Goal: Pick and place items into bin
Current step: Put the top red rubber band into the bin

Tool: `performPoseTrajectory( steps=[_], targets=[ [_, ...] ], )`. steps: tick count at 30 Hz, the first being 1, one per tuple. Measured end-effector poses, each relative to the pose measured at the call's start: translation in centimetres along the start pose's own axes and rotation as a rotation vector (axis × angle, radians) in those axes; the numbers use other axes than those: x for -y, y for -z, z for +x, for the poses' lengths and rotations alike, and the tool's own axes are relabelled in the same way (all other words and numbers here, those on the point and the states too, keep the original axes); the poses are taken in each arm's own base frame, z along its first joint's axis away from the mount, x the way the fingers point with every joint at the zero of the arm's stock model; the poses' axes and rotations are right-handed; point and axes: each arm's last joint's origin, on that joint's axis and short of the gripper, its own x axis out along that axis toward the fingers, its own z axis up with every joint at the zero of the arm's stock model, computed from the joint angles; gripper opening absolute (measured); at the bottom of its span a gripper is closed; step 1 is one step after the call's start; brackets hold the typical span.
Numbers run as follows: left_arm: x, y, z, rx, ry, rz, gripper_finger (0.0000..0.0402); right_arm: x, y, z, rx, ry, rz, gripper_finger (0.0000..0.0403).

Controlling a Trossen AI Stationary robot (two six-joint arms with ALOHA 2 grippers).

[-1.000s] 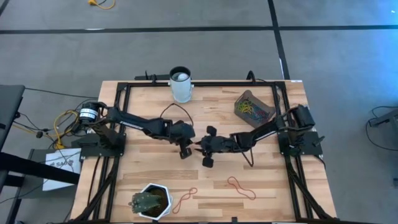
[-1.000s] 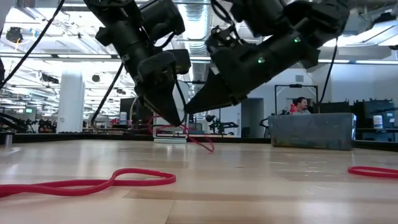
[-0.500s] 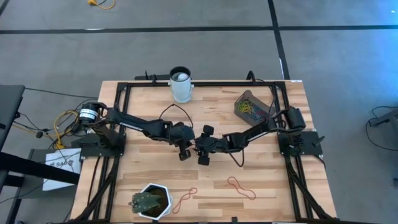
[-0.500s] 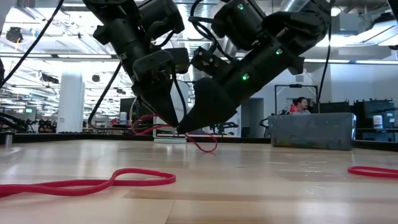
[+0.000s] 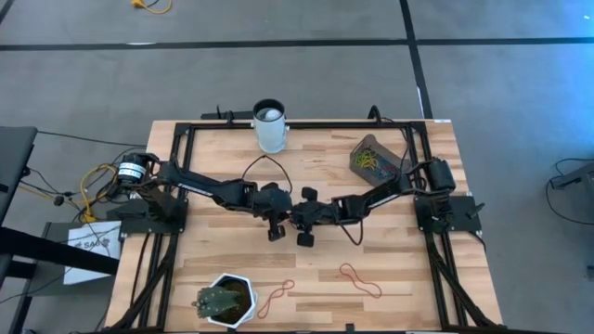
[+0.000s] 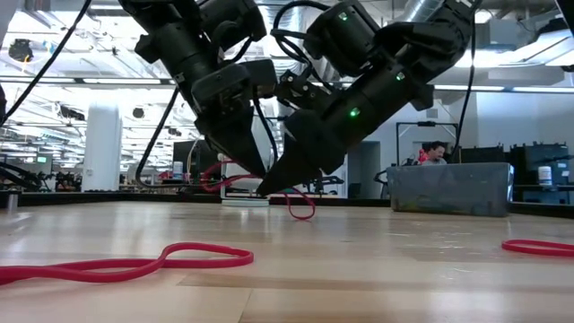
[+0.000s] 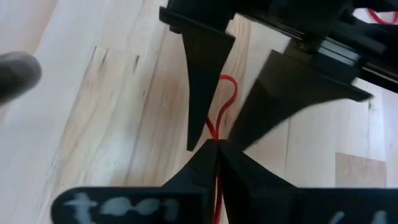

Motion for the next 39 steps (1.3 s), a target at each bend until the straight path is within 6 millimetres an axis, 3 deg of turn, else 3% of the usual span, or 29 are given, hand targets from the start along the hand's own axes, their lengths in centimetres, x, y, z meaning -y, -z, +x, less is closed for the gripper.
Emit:
performPoseTrajectory(
  steps=[4,6,14,23,28,34,39],
  targets=[
    [-0.1,0.3,0.0,-0.034,-0.009,0.000,0.0000,0.3,0.0,0.0,0.000,0.008,0.011,0.0025],
    [-0.1,0.5,0.0,-0.046,-0.016,-0.016,0.0000,0.3,0.0,0.0,0.000,0.008,0.011,0.0008],
    [-0.3,0.5,0.0,-0.039,-0.070,-0.024,0.0010,0.3,-0.1,0.0,0.001,0.005,0.030,0.0005],
    [-0.6,0.4,-0.1,-0.015,-0.148,-0.048,0.0104,0.3,0.1,0.0,-0.016,0.016,0.105,0.0002],
    [-0.9,0.4,-0.1,0.014,-0.254,-0.088,0.0142,0.6,1.0,-0.3,-0.100,0.178,0.133,0.0002],
    [-1.3,0.9,-0.3,-0.023,-0.361,-0.085,0.0146,0.5,1.7,-3.3,-0.262,0.404,0.073,0.0001],
    [-1.9,1.2,-0.4,-0.048,-0.414,-0.102,0.0142,0.1,-0.2,-9.1,-0.273,0.539,0.005,0.0001]
  ],
)
